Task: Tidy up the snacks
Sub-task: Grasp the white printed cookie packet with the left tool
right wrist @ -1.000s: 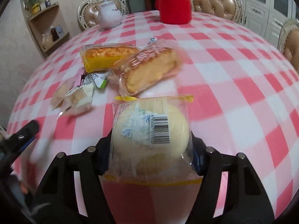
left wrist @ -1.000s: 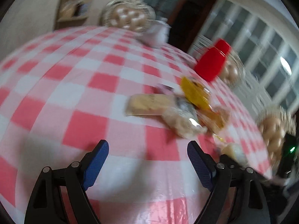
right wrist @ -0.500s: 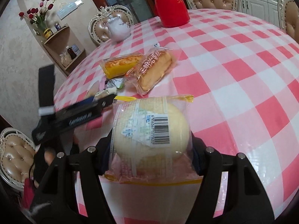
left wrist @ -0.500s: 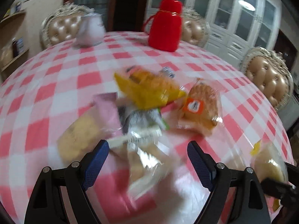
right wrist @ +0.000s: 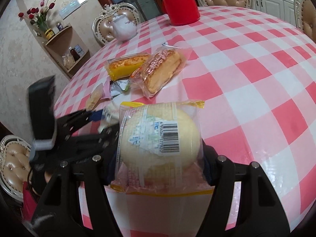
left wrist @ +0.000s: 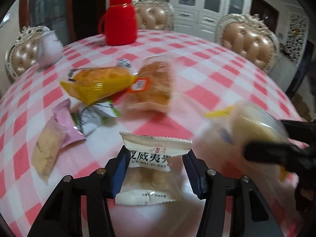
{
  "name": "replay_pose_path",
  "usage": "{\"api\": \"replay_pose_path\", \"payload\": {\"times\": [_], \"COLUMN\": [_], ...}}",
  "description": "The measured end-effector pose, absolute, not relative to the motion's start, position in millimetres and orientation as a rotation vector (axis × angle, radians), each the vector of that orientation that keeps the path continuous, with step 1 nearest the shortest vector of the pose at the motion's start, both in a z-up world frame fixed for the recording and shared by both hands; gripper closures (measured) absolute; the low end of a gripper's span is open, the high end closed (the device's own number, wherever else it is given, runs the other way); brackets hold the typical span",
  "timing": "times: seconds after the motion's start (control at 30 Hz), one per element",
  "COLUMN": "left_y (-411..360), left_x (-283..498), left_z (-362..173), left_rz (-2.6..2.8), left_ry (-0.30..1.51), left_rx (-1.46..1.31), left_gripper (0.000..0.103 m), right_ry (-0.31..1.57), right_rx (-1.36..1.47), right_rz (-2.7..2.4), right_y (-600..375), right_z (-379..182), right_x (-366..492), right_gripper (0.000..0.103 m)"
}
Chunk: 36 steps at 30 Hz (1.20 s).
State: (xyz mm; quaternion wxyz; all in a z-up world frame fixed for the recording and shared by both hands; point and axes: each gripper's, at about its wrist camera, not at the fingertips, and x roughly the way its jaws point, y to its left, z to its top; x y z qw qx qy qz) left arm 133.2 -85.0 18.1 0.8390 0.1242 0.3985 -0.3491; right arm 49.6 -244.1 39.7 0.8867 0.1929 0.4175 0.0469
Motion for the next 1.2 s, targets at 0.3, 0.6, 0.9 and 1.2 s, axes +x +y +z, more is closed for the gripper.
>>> {"api": "replay_pose_path", "payload": {"times": [0.3,0.6,0.9,1.2], "left_y": [-47,-72,-95,-93], "left_x": [101,101,123,121], "left_z": [46,31,17,17], "left_rz": [-0.605,-0.352,0.037,-0.027], "left_ry": [0.770,0.925,0.965,0.940], "left_rx": [0.119,-0.284,-0.397,-0.186], "left_gripper": [0.018,0.018,0.017,0.064], "right_ry": [0.825,0.801,0.753,0.759], "right_rx": [0.481,0.591,0.619,0.638], "right_rz": [0.097,0.072,0.081,0.091], "right_y": [-265,-295,-307,-309], "right_z": [52,43,58,54], "right_x": [44,51,43,45], "right_gripper": [0.034,0.034,0.034,0.034]}}
